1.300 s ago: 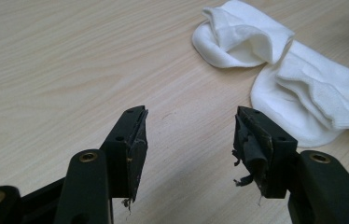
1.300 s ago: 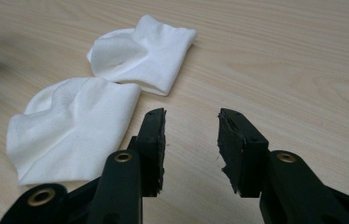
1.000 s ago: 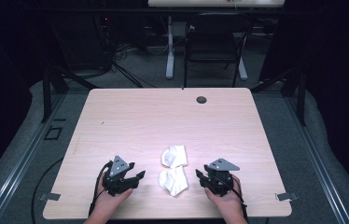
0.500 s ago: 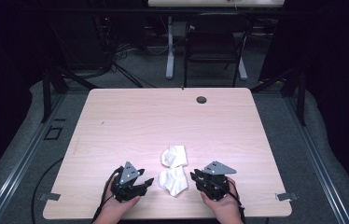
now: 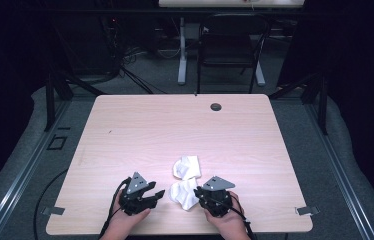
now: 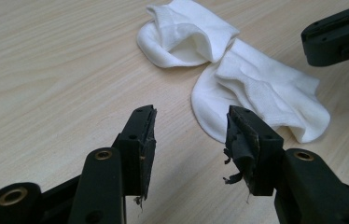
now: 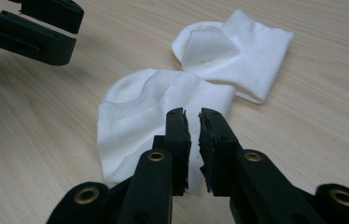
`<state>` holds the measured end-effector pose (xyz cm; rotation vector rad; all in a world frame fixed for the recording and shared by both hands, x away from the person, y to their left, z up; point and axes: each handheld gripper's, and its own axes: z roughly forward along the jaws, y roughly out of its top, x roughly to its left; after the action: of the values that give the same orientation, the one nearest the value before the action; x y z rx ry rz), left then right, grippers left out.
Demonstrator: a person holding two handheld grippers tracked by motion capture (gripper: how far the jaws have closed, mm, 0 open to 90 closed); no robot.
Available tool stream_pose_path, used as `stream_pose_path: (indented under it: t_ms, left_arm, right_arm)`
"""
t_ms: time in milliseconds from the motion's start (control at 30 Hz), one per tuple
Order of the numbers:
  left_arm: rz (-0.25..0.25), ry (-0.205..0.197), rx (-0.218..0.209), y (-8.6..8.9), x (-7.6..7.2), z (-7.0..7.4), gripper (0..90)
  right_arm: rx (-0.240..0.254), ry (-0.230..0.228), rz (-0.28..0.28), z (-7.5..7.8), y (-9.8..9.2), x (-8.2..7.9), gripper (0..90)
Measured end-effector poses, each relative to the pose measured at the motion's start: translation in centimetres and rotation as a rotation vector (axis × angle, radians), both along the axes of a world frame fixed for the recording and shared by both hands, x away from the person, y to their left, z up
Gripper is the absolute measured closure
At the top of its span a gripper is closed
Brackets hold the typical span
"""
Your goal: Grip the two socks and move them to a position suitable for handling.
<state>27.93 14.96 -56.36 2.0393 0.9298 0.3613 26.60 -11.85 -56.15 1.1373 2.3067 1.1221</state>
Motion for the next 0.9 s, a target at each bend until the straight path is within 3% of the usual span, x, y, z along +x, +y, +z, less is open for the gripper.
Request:
stream_pose_path:
  t_ms: [333, 533, 700, 900]
  left_arm:
    - [0.001, 0.018, -0.01, 0.2, 0.2, -0.3, 52.6]
    - [-0.001, 0.033, -0.027, 0.1, 0.5, -0.5, 53.3]
    - [-0.009, 0.039, -0.013, -0.1, 0.7, -0.9, 54.9]
    - [-0.019, 0.054, -0.008, -0.3, 0.9, -1.1, 58.7]
  right_arm:
    - [-0.013, 0.018, 0.024, -0.7, 0.3, 0.5, 80.3]
    - [-0.013, 0.001, 0.021, -0.9, 0.5, 0.7, 79.2]
    - [-0.014, -0.011, 0.02, -1.1, 0.5, 1.2, 76.0]
    - [-0.021, 0.015, 0.021, -1.6, 0.4, 1.7, 75.8]
